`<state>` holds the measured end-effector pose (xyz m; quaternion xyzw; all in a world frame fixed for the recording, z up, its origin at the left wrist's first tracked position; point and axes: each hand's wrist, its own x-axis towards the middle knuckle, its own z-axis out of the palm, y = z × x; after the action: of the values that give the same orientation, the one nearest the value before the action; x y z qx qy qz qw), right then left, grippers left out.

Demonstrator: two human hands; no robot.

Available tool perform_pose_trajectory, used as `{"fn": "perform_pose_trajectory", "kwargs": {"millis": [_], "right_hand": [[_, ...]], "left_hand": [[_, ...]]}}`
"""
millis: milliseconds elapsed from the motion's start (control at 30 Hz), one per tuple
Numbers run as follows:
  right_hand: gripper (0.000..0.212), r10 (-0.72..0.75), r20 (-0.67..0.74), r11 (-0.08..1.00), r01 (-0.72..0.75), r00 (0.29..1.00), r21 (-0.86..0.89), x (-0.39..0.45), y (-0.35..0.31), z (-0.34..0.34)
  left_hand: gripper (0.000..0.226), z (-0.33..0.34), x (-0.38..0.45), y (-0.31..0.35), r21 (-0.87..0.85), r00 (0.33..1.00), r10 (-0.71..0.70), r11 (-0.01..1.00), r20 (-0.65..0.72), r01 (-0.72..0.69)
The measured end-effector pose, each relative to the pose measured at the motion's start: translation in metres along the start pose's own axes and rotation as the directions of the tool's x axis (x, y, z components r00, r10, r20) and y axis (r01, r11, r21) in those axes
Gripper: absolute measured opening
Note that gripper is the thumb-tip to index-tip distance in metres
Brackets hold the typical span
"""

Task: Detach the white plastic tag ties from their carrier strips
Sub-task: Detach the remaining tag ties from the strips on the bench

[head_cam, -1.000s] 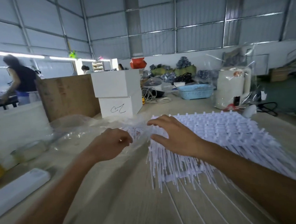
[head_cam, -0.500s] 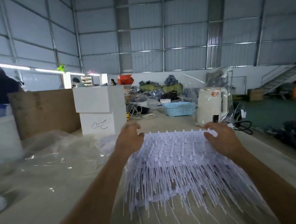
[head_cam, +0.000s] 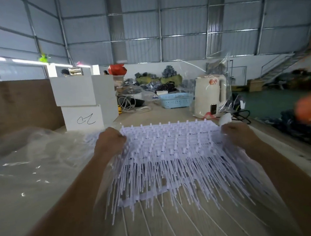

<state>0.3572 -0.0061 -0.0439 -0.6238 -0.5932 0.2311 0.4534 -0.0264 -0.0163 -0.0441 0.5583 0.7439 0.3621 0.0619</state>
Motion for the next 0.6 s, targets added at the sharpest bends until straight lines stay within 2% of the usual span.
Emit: {"fn": "perform_pose_trajectory", "kwargs": {"millis": [133,200,267,333,400,467,600], "right_hand": [[0.011,0.054,-0.107,0.971,-0.027,0.993,0.237,0.002,-0.007,-0.006],[0.009,0.082,-0.130,0.946,-0.036,0.988,0.322,0.003,-0.010,-0.006],[0.011,0.119,-0.161,0.908,-0.042,0.980,0.417,0.005,-0.016,-0.008],[0.008,0.158,-0.179,0.853,-0.043,0.971,0.520,0.007,-0.021,-0.010],[0.015,0.189,-0.194,0.790,-0.031,0.963,0.613,0.008,-0.026,-0.013],[0.020,0.187,-0.207,0.732,0.004,0.960,0.681,0.006,-0.030,-0.018],[0.022,0.068,-0.171,0.694,0.076,0.983,0.716,-0.001,-0.034,-0.023]], "left_hand": [[0.017,-0.005,-0.004,0.010,-0.068,0.991,0.085,0.993,-0.104,-0.092],[0.014,-0.009,-0.006,0.016,-0.164,0.982,0.108,0.977,-0.156,-0.134],[0.011,-0.013,-0.006,0.020,-0.339,0.986,0.065,0.934,-0.151,-0.114],[0.010,-0.016,-0.008,0.025,-0.615,0.998,0.017,0.787,-0.060,-0.051],[0.010,-0.018,-0.011,0.030,-0.792,1.000,0.008,0.611,0.027,0.016],[0.013,-0.021,-0.011,0.035,-0.874,0.998,-0.011,0.481,0.066,0.063],[0.013,-0.032,-0.005,0.039,-0.975,0.995,0.000,0.200,0.104,0.102]]}}
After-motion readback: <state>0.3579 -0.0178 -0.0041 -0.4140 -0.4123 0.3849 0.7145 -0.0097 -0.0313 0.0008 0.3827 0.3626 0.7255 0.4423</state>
